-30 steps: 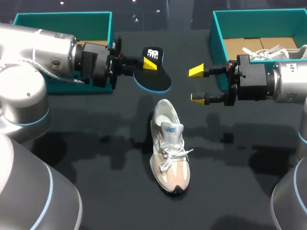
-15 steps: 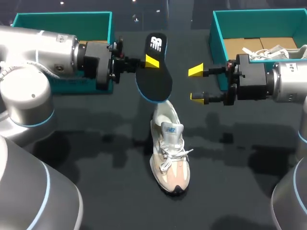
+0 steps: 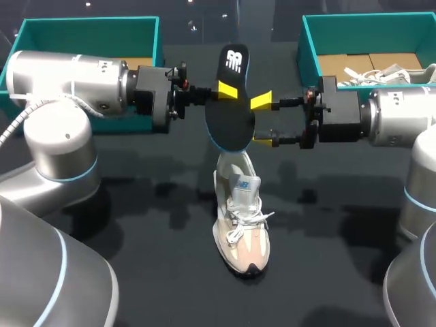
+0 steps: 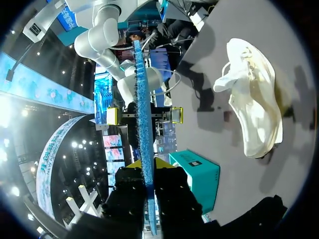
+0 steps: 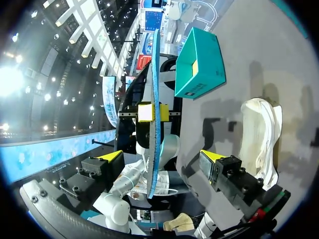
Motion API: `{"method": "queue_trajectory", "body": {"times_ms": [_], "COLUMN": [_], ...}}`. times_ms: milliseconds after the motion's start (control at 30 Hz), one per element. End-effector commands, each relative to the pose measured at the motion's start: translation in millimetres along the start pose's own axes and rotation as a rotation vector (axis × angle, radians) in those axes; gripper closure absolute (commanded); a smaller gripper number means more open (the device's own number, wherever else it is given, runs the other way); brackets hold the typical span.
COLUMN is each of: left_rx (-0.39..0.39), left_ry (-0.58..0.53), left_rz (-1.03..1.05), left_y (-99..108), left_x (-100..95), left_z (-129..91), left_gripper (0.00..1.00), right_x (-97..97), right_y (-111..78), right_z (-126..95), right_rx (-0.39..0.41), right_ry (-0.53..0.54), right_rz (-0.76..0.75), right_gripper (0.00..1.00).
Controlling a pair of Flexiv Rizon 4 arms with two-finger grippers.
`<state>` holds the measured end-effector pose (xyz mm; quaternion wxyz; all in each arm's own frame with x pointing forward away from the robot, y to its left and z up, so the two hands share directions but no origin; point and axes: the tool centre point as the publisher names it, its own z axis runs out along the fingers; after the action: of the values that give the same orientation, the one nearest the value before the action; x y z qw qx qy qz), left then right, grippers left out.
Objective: Take the shoe out of the shoebox, open the shoe tongue, remove and reinsert the insole, then place the shoe into the shoebox
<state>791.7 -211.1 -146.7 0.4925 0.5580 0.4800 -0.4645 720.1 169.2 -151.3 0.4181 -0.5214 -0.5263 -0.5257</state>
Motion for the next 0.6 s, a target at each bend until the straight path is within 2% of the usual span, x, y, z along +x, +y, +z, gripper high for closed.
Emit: {"method": "queue_trajectory", "body": {"times_ms": [33,67,167,233,300,600], "left_rx": [0.009,0.011,0.014,0.014,0.016,-0.009], "left_ry": [-0.013,-0.014,-0.024,-0.028,-0.036,-0.055], "left_rz": [0.013,0.014,0.019,0.027,0.035,0.058], "left_y": [6,6,6,5,3,2], "left_x": [4.2,4.9,6.0,6.5,6.3,6.9], "left_z": [8,9,10,11,12,11], "left_gripper": [1.0,1.0,1.0,1.0,1.0,1.0], "right_x": [-1.4,-0.9,1.0,1.6,1.7,3.7], "right_y": [1.9,1.9,2.6,3.4,4.5,11.0], "right_z": [15,16,21,24,26,40], "right_rx": [-0.001,-0.002,0.0,0.002,0.003,0.022], "right_ry": [0.001,0.0,-0.003,-0.003,-0.003,0.01], "right_rz": [0.001,0.0,-0.001,-0.002,-0.002,-0.014], "right_gripper": [0.01,0.09,0.17,0.28,0.35,0.51]}}
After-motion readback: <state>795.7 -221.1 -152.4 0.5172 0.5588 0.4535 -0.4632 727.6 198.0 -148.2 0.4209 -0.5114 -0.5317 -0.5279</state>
